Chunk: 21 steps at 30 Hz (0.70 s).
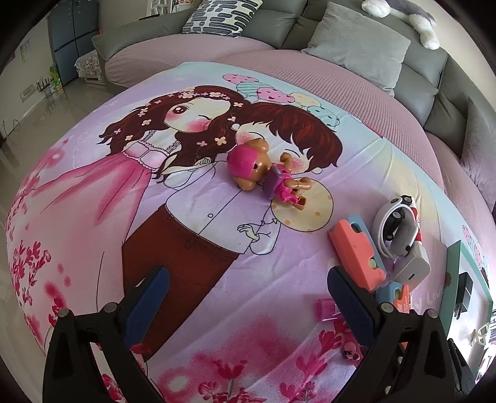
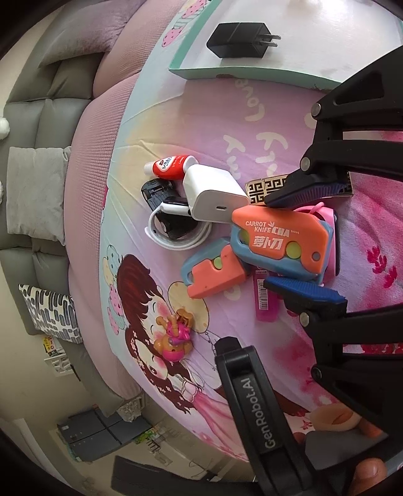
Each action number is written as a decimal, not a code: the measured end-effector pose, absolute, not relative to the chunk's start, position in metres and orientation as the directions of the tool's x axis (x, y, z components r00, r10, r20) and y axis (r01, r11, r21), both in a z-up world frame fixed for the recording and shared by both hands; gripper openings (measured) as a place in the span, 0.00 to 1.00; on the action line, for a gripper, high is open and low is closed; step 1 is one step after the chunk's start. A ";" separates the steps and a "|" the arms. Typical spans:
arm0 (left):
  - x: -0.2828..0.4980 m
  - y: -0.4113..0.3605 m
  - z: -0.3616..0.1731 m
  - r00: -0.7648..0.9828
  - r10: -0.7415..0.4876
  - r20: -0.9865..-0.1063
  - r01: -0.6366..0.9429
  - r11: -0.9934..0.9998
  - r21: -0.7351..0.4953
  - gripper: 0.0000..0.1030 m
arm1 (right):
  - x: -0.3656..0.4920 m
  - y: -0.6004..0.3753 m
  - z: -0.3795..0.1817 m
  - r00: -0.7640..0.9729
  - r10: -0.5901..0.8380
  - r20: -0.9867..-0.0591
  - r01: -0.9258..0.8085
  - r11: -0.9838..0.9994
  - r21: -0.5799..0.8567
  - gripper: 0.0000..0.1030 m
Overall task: Organize rigid objects
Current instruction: 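Move the right gripper to the orange toy knife and grasp it, then carry the toy knife toward the tray while the left gripper grasps the pink watch strap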
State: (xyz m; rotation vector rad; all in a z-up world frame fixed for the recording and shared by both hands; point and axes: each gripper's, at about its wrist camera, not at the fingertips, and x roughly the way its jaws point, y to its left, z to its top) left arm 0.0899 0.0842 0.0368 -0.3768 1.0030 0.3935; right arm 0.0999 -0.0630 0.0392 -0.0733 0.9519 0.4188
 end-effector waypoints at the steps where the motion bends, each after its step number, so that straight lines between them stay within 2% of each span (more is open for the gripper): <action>1: 0.090 0.084 0.037 0.479 0.146 -0.866 -0.483 0.867 -0.122 0.99 | 0.100 -0.062 0.038 0.508 0.310 -0.804 -0.377 0.919 0.117 0.50; 11: 0.091 0.084 0.033 0.472 0.147 -0.870 -0.486 0.866 -0.118 0.99 | 0.098 -0.056 0.034 0.534 0.273 -0.801 -0.383 0.922 0.058 0.48; 18: 0.091 0.082 0.035 0.473 0.152 -0.868 -0.485 0.867 -0.112 0.99 | 0.102 -0.073 0.037 0.504 0.347 -0.791 -0.350 0.919 0.180 0.44; 21: 0.092 0.079 0.037 0.477 0.150 -0.866 -0.474 0.874 -0.109 0.99 | 0.101 -0.077 0.040 0.506 0.335 -0.795 -0.339 0.925 0.174 0.45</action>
